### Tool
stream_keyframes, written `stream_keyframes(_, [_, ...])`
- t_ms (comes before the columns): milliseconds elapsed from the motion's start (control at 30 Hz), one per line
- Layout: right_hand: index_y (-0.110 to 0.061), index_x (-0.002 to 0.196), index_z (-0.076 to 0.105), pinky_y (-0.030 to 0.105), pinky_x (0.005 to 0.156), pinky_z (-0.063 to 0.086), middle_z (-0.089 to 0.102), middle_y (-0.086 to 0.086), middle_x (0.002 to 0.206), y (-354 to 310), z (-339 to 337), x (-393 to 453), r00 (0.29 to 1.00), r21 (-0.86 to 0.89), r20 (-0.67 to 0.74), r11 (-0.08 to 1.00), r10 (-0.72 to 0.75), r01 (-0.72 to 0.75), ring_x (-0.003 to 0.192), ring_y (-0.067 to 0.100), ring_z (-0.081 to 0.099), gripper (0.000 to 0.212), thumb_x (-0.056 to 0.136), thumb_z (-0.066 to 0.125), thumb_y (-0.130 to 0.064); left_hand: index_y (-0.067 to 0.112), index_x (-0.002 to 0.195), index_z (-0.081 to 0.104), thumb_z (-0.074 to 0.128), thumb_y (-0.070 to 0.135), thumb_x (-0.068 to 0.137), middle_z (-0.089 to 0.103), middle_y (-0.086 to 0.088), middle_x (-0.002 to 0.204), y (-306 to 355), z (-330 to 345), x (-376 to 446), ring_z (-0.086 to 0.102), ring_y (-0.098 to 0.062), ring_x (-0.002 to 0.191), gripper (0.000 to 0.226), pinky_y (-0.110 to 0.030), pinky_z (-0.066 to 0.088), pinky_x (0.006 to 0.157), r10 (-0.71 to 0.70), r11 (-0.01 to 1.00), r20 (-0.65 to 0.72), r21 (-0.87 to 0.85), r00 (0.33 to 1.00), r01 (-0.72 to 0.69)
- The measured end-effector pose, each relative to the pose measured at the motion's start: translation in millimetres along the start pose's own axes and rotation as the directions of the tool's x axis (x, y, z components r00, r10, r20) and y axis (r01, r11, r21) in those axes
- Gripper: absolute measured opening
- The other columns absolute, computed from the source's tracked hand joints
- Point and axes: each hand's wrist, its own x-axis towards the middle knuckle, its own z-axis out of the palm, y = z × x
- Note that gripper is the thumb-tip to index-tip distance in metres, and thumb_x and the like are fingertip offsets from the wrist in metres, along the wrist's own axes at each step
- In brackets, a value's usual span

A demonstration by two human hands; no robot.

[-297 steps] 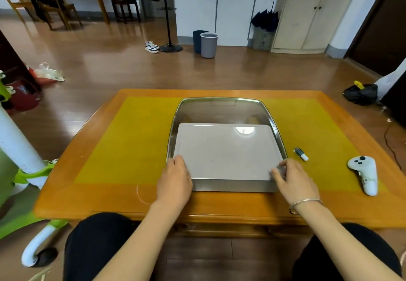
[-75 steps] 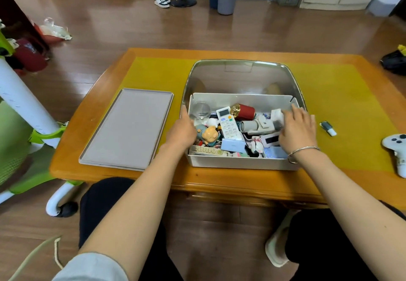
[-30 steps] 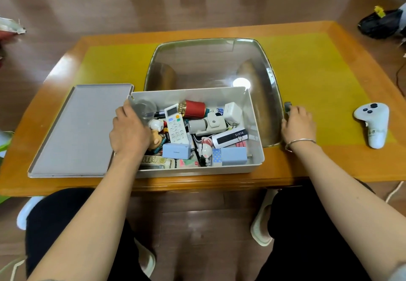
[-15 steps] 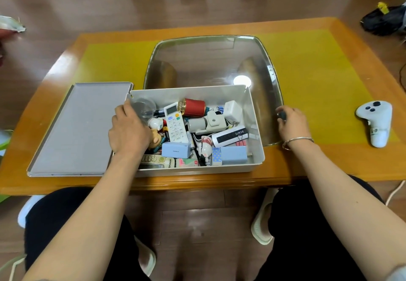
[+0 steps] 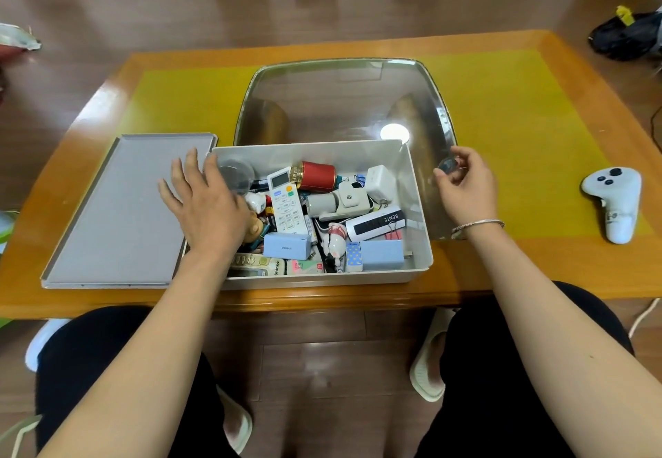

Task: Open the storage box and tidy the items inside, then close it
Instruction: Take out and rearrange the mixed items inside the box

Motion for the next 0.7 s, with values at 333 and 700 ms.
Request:
stream_keyframes(333, [-0.015,0.101,0.058,0.008,0.076,0.048,0.064,-0.007,0.098,-36.6,5.4,-16.7,0.992,0.344,0.077,0.937,-0.098,0.066,0.089,-0.009,0.061,0.023,0.083,0.067,-0.004,0.014,0.135,0.044,0.061,0.036,0.09,0.05,-0.004,0.134,83.0,2.3,-0.6,0.042,-0.023,0.125,0.053,-0.041,0.033,0.106,0.616,0.742,0.171,-0.455,0.769,-0.493])
stream_keyframes(700, [-0.014,0.124,0.055,0.038,0.094,0.047,0.062,0.006,0.119,-29.5,18.9,-17.6,0.96,0.017,0.176,0.976,-0.215,0.216,0.108,0.021,0.057,0.032,0.092,0.055,-0.01,0.031,0.135,0.032,0.058,0.071,0.075,0.058,-0.011,0.117,151.2,47.3,-3.7,0.053,-0.034,0.108,0.076,-0.042,0.039,0.088,0.631,0.763,0.437,-0.198,0.641,-0.615])
